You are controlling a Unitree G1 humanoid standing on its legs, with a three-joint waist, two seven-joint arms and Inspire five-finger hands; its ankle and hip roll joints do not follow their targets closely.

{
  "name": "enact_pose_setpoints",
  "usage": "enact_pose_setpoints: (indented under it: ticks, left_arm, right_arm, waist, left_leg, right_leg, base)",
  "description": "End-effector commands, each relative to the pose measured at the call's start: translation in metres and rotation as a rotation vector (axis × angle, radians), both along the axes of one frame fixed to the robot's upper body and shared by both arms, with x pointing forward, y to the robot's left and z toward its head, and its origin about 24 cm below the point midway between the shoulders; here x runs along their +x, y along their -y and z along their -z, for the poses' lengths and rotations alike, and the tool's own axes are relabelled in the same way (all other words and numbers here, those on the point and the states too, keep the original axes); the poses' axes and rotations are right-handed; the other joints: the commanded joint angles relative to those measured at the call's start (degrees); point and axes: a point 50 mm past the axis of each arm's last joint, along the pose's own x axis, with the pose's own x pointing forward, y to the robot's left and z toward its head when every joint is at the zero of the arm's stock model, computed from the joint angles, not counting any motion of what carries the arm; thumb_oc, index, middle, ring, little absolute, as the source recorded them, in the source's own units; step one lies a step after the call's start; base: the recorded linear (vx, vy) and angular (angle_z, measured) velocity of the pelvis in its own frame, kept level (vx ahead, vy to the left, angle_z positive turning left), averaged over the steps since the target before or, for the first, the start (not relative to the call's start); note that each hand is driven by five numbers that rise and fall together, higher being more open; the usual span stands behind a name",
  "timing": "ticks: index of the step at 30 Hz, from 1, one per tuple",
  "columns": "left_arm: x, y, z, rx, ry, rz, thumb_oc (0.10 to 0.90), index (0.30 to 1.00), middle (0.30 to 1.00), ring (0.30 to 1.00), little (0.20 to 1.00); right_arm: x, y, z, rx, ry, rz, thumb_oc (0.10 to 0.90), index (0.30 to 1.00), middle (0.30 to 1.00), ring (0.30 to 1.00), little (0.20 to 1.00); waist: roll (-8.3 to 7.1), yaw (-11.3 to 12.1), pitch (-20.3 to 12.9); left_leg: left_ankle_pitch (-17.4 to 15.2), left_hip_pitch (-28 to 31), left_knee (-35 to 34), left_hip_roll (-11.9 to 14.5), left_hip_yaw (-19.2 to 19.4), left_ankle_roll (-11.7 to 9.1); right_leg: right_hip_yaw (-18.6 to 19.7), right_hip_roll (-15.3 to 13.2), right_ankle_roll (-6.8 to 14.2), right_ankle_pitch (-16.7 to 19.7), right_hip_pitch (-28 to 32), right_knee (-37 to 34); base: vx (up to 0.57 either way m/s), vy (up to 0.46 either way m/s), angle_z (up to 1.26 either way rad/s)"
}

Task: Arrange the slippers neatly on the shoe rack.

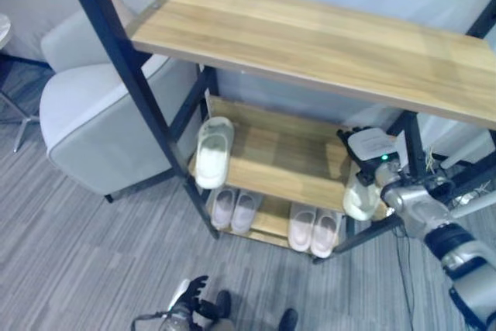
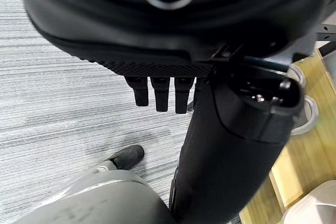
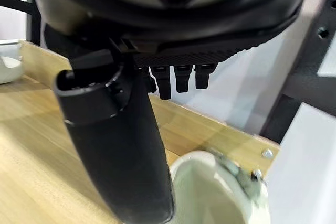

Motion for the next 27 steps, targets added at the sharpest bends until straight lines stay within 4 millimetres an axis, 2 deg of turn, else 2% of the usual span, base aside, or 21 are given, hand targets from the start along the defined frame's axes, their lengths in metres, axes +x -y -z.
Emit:
enact_pose_setpoints:
  ticks: [1, 13, 17, 27]
  left_arm:
    - [-0.001, 0.019, 0.005, -0.022, -0.022, 0.099, 0.8, 0.9, 0.9, 0.9, 0.9]
    - [-0.003, 0.021, 0.005, -0.034, -0.035, 0.117, 0.8, 0.9, 0.9, 0.9, 0.9]
    - [-0.003, 0.02, 0.005, -0.027, -0.045, 0.109, 0.8, 0.9, 0.9, 0.9, 0.9]
    - [-0.005, 0.016, 0.005, -0.021, -0.052, 0.116, 0.8, 0.9, 0.9, 0.9, 0.9]
  right_arm:
    - [0.009, 0.019, -0.07, -0.097, 0.234, 0.035, 0.8, 0.9, 0.9, 0.9, 0.9]
    - [0.001, 0.034, -0.062, -0.05, 0.193, 0.103, 0.8, 0.9, 0.9, 0.9, 0.9]
    - [-0.01, 0.037, -0.058, 0.002, 0.229, 0.111, 0.8, 0.9, 0.9, 0.9, 0.9]
    - [-0.033, 0.049, -0.04, 0.054, 0.21, 0.155, 0.8, 0.9, 0.9, 0.9, 0.9]
  waist:
    - [-1.78, 1.12, -1.65]
    - [-2.01, 0.03, -1.76]
    - [-1.64, -1.13, -1.58]
    - [-1.61, -1.96, -1.54]
  left_leg:
    - [-5.62, 2.17, -0.44, -1.28, 4.39, -1.66]
    - [-6.15, 2.94, -0.44, -1.41, 4.67, -1.27]
    - [-6.52, 3.39, -0.44, -1.47, 4.89, -0.97]
    - [-7.23, 4.25, -0.44, -1.49, 5.61, -0.59]
  right_leg:
    - [1.67, -2.72, 5.12, -3.92, 1.7, 0.58]
    - [2.21, -2.81, 5.02, -3.87, 1.94, 0.78]
    - [2.48, -2.89, 4.99, -4.03, 2.1, 1.08]
    - [3.3, -3.12, 5.04, -3.93, 2.1, 1.39]
  base:
    - [0.01, -0.003, 0.11]
    - [0.0, 0.0, 0.02]
    - [0.0, 0.0, 0.0]
    - [0.0, 0.0, 0.0]
